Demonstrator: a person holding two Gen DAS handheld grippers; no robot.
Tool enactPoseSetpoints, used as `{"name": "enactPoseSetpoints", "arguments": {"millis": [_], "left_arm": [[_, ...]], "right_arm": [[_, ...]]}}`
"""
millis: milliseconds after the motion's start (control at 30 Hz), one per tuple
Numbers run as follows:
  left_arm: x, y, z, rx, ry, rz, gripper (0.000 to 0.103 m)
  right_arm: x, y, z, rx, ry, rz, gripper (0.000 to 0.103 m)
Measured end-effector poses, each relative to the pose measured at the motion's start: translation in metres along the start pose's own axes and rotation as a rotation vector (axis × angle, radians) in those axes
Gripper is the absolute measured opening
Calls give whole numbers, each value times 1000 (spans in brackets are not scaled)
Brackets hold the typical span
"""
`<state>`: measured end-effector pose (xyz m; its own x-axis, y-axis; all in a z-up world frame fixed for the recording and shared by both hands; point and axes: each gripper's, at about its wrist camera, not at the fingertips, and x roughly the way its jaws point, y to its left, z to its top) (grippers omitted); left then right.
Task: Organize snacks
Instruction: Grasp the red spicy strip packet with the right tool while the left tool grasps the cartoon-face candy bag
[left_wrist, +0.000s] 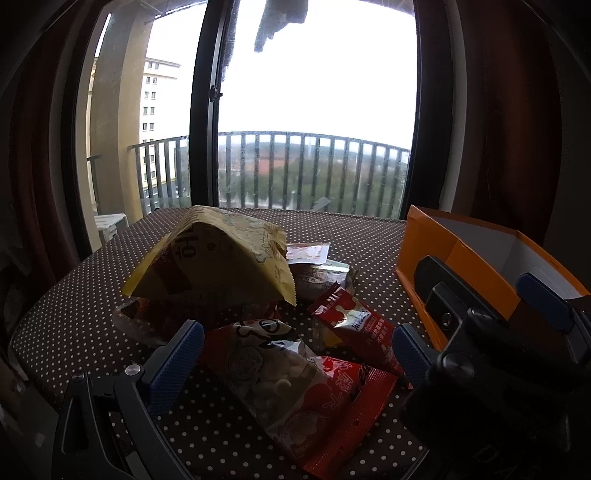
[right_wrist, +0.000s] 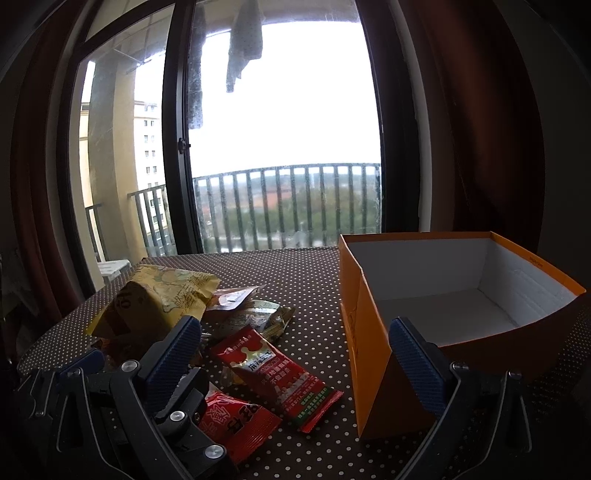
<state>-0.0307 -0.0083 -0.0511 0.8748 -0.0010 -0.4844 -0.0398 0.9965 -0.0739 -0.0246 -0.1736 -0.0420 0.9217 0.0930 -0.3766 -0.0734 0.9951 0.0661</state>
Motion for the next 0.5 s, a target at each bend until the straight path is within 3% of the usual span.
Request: {"name": "enactPoseSetpoints", "arguments": {"millis": [167, 500], "left_arm": [[3, -4, -5, 13, 14, 3, 102], [23, 4, -17, 4, 90, 15, 102]], "right_arm": [[3, 6, -5, 8, 44, 41, 94], [21, 7, -20, 28, 135, 58, 93]]}}
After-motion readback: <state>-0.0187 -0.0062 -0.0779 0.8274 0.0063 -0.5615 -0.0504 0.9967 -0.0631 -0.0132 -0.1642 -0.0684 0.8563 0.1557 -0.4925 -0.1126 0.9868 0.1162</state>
